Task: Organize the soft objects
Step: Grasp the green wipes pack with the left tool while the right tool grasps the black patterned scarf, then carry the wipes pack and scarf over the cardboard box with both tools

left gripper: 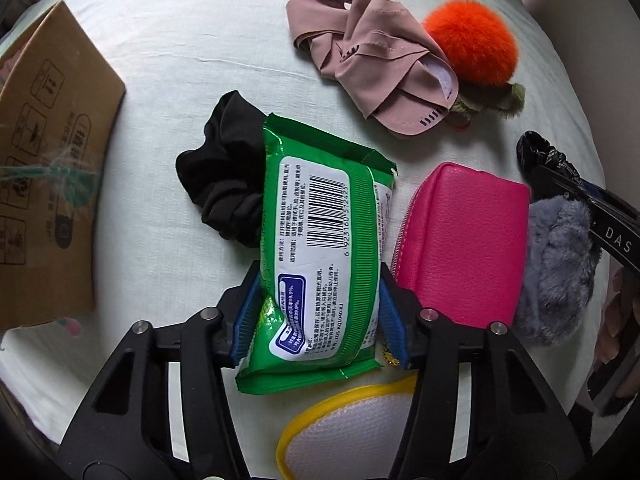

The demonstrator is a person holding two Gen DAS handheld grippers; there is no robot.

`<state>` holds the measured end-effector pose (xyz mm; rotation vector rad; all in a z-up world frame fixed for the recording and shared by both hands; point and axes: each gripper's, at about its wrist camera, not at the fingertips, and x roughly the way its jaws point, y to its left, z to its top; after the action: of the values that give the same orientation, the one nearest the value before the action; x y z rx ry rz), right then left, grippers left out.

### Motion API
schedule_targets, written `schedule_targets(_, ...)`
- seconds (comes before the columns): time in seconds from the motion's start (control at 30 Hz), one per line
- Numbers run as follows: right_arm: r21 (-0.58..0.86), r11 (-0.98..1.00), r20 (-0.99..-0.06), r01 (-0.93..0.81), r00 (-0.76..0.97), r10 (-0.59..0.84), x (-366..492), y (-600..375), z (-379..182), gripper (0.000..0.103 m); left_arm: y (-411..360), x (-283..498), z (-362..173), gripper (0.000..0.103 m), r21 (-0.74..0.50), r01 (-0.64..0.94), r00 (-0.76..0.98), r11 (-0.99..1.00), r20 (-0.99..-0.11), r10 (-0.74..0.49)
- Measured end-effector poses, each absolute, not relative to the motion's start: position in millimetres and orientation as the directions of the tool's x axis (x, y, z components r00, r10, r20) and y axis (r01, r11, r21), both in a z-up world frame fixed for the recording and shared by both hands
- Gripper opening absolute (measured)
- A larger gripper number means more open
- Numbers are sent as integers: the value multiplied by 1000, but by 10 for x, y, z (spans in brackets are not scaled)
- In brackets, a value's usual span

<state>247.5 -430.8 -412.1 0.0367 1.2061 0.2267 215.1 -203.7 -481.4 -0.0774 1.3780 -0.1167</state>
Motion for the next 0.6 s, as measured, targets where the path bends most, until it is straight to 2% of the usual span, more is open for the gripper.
schedule_targets(0.17, 136, 979, -920, -152, 348, 181, 2435, -4293, -4093, 34, -2009, 2092, -4800, 39, -117, 46, 198, 992, -972, -124)
schedule_targets(0.6, 93, 986, -890, -138, 432, 144, 2260, -4307, -3719, 30, -1967, 2122, -4337, 38, -123, 74, 277, 990, -951, -139)
